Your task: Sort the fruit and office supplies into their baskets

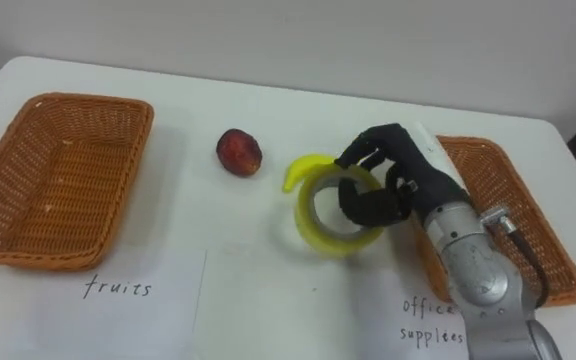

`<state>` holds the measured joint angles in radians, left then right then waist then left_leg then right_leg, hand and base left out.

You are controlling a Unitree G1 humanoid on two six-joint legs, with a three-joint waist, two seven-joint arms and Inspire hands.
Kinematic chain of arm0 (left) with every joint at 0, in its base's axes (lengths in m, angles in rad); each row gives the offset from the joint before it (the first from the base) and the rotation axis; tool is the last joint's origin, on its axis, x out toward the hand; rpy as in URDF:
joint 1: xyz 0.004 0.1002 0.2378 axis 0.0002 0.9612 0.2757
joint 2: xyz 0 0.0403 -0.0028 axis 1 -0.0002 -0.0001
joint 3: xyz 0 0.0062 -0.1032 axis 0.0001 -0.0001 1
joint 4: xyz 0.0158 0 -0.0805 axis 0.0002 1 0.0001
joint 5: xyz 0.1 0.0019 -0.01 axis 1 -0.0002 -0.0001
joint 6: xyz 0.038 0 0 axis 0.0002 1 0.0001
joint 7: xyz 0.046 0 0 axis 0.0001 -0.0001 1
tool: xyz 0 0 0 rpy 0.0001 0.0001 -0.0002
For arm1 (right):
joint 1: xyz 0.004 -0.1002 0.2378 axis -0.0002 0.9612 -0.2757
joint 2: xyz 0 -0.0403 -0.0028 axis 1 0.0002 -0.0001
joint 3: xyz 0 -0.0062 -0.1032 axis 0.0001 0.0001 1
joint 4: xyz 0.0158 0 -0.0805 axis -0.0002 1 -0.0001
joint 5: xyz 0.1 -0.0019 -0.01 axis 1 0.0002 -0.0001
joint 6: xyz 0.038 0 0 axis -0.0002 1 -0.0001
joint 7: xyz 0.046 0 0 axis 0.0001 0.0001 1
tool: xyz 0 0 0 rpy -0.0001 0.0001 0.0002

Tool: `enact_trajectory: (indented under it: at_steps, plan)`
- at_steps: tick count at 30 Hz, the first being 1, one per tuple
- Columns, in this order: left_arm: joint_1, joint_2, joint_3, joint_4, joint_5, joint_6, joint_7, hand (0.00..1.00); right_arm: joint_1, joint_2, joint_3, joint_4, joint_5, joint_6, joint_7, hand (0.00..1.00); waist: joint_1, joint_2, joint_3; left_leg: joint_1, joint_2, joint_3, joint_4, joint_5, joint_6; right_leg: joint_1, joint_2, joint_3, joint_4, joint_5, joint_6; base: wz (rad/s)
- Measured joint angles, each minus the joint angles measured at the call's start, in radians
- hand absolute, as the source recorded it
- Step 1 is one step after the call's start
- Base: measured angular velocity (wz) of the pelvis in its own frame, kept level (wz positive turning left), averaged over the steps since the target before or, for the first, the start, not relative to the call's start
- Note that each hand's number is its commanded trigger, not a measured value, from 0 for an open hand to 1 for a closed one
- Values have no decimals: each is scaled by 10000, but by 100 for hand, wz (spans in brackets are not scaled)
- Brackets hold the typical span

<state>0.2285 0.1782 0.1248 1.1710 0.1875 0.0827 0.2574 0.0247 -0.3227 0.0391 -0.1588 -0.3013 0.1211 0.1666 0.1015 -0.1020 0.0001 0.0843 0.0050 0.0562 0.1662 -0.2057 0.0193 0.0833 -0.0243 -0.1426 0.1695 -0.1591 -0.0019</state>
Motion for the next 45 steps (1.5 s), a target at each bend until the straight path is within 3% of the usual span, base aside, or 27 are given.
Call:
enact_trajectory:
  at_steps: [5,11,26,38,45]
  plan:
    - [75,-180,68,-1,1,-2,-137,0,0,2,-366,-144,109,-38,-265,100,3,210,87,132,12,22,-20,-4,-4,106,20,12,6,2,3,-1]
    - [214,-242,226,-32,10,-8,-170,0,3,53,-986,-144,526,-227,-786,100,-205,319,25,171,6,0,-2,-3,-6,174,19,8,2,2,3,1]
    - [318,-288,539,-35,2,74,-256,0,266,52,-1484,-128,1272,-226,-1898,100,-451,49,7,300,-2,-3,1,-5,-5,302,17,13,-5,-2,7,0]
    - [331,-316,1056,-86,5,213,-255,0,342,51,-2042,370,1363,-201,-2560,100,-641,84,21,312,3,0,5,-5,-6,297,30,30,-3,-2,7,0]
    - [386,-308,1063,-149,-6,216,-257,0,354,50,-2263,613,1439,-204,-2945,100,-789,147,-29,352,39,204,1,-8,-10,290,39,46,4,0,5,-4]
